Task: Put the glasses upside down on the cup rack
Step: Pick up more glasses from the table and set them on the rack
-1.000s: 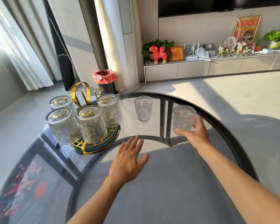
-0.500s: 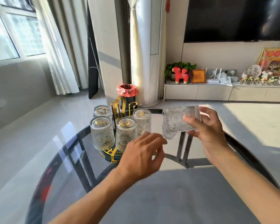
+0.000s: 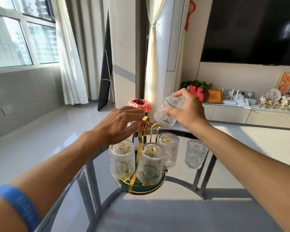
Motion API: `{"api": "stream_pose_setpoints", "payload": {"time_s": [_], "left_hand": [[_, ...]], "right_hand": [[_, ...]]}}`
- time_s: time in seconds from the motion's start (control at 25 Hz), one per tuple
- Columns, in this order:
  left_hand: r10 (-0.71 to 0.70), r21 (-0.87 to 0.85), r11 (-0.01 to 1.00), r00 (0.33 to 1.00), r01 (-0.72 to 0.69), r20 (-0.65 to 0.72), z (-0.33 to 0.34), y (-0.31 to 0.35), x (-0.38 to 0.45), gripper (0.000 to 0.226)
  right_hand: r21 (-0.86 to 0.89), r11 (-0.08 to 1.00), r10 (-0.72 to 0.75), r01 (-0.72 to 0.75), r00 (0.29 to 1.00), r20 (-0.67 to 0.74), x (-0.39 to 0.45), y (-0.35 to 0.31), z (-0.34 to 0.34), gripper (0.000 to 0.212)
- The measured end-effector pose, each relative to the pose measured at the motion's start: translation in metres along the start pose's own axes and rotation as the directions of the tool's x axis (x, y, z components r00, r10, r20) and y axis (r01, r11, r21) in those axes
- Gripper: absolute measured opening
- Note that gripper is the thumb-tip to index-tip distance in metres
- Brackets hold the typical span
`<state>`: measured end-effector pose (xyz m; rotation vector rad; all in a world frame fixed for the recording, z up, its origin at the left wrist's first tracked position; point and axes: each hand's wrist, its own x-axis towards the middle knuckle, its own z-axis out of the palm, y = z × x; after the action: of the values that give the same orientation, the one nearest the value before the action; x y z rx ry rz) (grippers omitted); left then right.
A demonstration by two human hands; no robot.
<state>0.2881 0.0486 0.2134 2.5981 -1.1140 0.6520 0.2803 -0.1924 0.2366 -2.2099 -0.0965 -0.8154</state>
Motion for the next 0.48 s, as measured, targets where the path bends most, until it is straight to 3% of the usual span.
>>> {"api": "stream_pose_setpoints", "payload": {"time_s": [0.28,0.48], "left_hand": [[-0.076,-0.225,0.972,0.997,0.071,-0.011,0.008,-0.009,0.001,0.055],[-0.069,-0.226,0.972,0.997,0.064,-0.016,0.006,-0.006,0.004,0.061]], "right_hand": [[-0.22,0.976,0.061,-0.004,0.966,0.25,0.003,0.007,0.049,0.039],[-0.323,0.945,0.17,-0.059,0.929,0.328,-0.001,0.016,0.07,0.024]]}}
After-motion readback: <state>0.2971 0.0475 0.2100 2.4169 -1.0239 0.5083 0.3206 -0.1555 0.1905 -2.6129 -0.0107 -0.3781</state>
